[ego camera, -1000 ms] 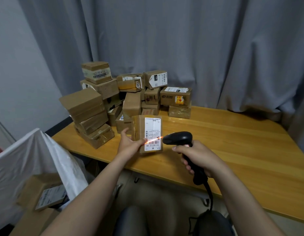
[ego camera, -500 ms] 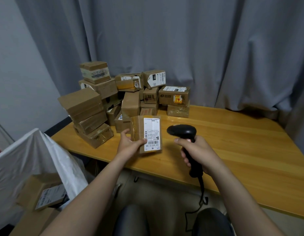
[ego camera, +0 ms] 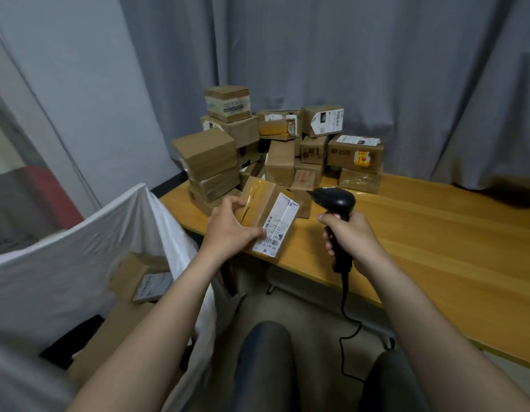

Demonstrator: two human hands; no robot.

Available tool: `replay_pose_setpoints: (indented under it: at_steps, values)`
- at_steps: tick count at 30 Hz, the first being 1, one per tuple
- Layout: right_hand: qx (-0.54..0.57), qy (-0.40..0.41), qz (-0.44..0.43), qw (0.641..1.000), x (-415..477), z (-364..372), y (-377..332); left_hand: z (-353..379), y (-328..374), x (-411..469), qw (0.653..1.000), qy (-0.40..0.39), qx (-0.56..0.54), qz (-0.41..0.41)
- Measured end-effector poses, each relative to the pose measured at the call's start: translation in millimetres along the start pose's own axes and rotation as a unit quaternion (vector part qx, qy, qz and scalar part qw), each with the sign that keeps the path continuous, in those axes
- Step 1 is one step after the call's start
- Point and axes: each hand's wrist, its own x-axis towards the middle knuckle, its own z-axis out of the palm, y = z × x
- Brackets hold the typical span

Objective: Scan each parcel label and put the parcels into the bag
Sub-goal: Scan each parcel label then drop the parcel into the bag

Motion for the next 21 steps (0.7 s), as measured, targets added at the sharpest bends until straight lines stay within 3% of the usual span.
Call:
replay_pose_setpoints:
  at_steps: [12, 21]
  values:
    - [-0.033, -0.069, -0.001, 0.997, -19, 69, -1, -129, -81, -64, 0.971, 0.096, 0.179, -0.128]
    - [-0.036, -0.09, 0.003, 0.995, -31, 86, 2, -135, -141, -90, 0.93, 0.052, 0.278, -0.236]
